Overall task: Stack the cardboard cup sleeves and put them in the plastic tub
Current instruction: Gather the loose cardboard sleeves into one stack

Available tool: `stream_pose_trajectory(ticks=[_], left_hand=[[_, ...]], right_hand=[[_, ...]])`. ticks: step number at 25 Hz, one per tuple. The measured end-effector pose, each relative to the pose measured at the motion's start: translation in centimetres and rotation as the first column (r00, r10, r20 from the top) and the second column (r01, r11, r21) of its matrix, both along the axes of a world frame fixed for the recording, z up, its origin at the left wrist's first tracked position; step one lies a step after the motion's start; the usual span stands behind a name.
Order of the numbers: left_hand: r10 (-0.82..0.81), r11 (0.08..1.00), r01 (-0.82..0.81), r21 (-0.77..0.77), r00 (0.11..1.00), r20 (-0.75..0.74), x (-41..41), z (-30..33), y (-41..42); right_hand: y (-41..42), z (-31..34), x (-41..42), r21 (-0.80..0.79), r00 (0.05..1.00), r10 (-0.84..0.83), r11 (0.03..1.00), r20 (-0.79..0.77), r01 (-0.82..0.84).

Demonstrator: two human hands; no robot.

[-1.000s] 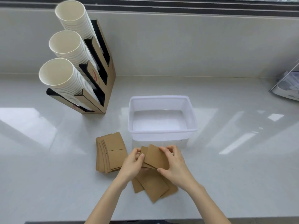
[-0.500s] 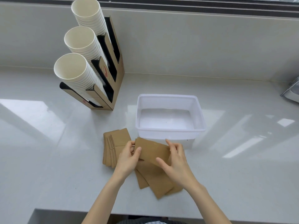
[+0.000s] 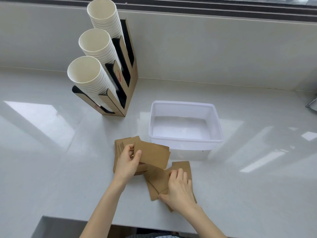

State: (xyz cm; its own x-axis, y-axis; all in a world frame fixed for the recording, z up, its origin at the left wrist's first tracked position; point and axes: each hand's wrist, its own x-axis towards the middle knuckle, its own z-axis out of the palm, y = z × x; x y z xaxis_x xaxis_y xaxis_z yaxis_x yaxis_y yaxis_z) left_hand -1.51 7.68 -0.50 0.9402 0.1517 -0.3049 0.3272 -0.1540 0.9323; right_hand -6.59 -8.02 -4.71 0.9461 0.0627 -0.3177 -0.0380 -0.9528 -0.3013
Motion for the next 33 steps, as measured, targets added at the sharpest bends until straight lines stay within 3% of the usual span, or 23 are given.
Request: stream_pose_trajectory(ticks=[8, 15, 22, 27, 33], left_hand=[[0.027, 1.000, -0.027, -0.004, 0.999, 0.019, 0.4, -0.3, 0.3], [0.011, 1.000, -0.011, 0.004, 1.000, -0.002, 0.2, -0.6, -0.1], [0.042, 0.999, -0.042, -0.001, 0.999, 0.008, 0.0, -0.5, -0.4], [-0.083, 0.996, 0.082, -0.015, 0.996, -0.028, -0.8, -0.6, -1.5], [-0.175, 0.984, 0.173, -0.049, 0.984, -0.040, -1.3, 0.0, -3.2]], right_hand=[[-2.3, 1.1, 0.9, 0.210, 0.999, -0.005, 0.978, -0.052, 0.015], [-5.4, 3.9, 1.5, 0.376, 0.978, 0.179, 0.918, -0.106, -0.127], [-6.0, 4.8, 2.2, 0.399, 0.979, 0.189, 0.906, -0.079, -0.143], [-5.7, 4.9, 3.3, 0.413, 0.992, 0.110, 0.902, 0.067, -0.128], [-4.2, 4.4, 4.5, 0.309, 0.968, 0.159, 0.927, 0.193, -0.213]])
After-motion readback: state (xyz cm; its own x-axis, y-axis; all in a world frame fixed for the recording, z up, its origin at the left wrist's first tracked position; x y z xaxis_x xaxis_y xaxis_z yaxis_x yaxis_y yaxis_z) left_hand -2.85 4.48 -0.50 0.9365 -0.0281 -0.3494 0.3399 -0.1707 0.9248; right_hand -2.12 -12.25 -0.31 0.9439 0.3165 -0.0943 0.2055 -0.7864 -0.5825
